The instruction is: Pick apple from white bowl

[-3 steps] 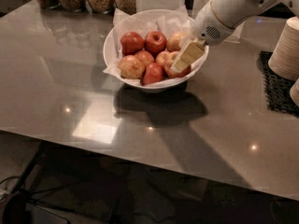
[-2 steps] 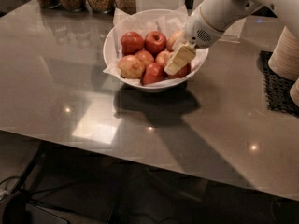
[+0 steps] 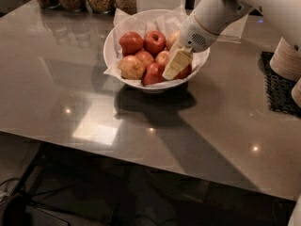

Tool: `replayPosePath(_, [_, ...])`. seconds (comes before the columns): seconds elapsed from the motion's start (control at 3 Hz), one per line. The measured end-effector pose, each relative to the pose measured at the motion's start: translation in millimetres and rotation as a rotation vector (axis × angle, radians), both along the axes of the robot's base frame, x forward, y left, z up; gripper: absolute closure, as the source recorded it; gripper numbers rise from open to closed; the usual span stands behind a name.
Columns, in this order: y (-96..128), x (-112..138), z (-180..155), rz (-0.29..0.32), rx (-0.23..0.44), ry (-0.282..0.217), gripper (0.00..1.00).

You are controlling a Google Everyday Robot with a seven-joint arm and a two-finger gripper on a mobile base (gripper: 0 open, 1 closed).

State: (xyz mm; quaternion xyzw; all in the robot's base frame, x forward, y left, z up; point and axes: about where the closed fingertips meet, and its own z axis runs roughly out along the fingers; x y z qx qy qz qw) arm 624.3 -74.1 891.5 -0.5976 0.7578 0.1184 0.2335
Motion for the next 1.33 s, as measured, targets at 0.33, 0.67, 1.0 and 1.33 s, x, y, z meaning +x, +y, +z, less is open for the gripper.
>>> replayPosePath(0.33, [0.3,0.0,-0.1,0.001,0.000,0.000,0.57])
replayPosePath(0.67, [4.1,0.1,1.2,0.010,0.009,-0.003,0.80])
replayPosePath(1.0, [11.8,-0.2,1.7,0.031,0.018,-0.002,1.00])
replayPosePath(1.33, [32.5,-2.9,7.3,0.091,0.017,-0.008,1.00])
